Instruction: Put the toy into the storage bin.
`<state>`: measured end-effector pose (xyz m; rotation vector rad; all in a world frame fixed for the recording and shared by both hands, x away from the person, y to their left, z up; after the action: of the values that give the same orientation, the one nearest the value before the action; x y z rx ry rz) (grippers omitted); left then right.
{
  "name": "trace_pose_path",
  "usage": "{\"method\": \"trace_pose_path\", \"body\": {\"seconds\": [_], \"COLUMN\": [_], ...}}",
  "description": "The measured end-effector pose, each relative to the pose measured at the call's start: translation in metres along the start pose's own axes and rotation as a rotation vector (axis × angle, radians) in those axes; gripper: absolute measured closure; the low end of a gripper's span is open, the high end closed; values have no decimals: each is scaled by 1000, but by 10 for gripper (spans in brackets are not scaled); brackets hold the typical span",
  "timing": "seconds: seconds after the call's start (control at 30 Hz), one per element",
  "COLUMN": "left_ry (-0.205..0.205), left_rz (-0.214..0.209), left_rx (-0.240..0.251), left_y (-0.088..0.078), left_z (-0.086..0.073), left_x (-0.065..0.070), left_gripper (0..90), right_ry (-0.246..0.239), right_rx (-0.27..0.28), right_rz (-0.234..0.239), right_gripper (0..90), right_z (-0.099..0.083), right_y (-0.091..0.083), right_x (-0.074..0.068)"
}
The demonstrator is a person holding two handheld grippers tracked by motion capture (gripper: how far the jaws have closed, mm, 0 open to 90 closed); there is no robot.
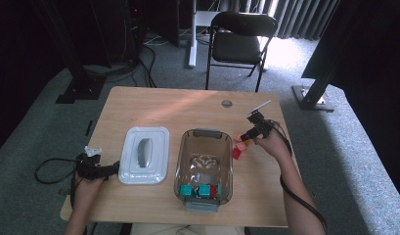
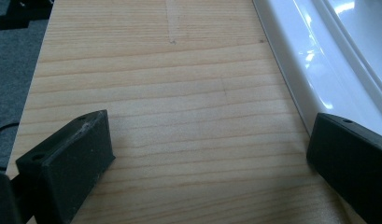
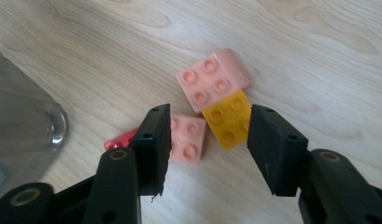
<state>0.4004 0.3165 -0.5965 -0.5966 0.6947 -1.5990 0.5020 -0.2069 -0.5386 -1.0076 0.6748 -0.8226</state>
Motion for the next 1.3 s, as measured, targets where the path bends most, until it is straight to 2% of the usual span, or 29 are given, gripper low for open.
{"method": "trace_pose_path", "body": {"seconds": [0.2, 0.37, 0.6, 0.7, 0.83, 0.97, 1.3], "left_ry": [0, 0, 1, 1, 1, 1, 1], "left_rz": [0, 0, -1, -1, -1, -1, -1], "left_rx": [0, 0, 0, 0, 0, 0, 0], "left_y": [0, 0, 0, 0, 0, 0, 0], "left_z": [0, 0, 0, 0, 0, 0, 0], "left_x": [0, 0, 0, 0, 0, 0, 0], "left_gripper": [8, 8, 8, 8, 8, 8, 8], "right_ry": [-33, -62, -97, -82, -29, -10, -43], "right_rx": [-27, -66, -88, -108, -130, -146, -168], "right_rz": [-9, -12, -66, -94, -90, -78, -68], "right_gripper": [439, 432, 441, 431, 430, 428, 422], "right_z": [16, 21, 25, 25, 22, 17, 16], "right_y": [19, 34, 39, 41, 42, 46, 51], "right_x": [-3, -8, -7, -2, 1, 2, -3]}}
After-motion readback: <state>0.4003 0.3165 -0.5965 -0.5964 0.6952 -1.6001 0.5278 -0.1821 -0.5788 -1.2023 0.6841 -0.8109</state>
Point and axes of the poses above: each handheld gripper's, and its own axes: y roughly forward along the jaws, z roughly out of its top, x roughly to its right, the point moved 10 cm from there along y, roughly forward along the jaws
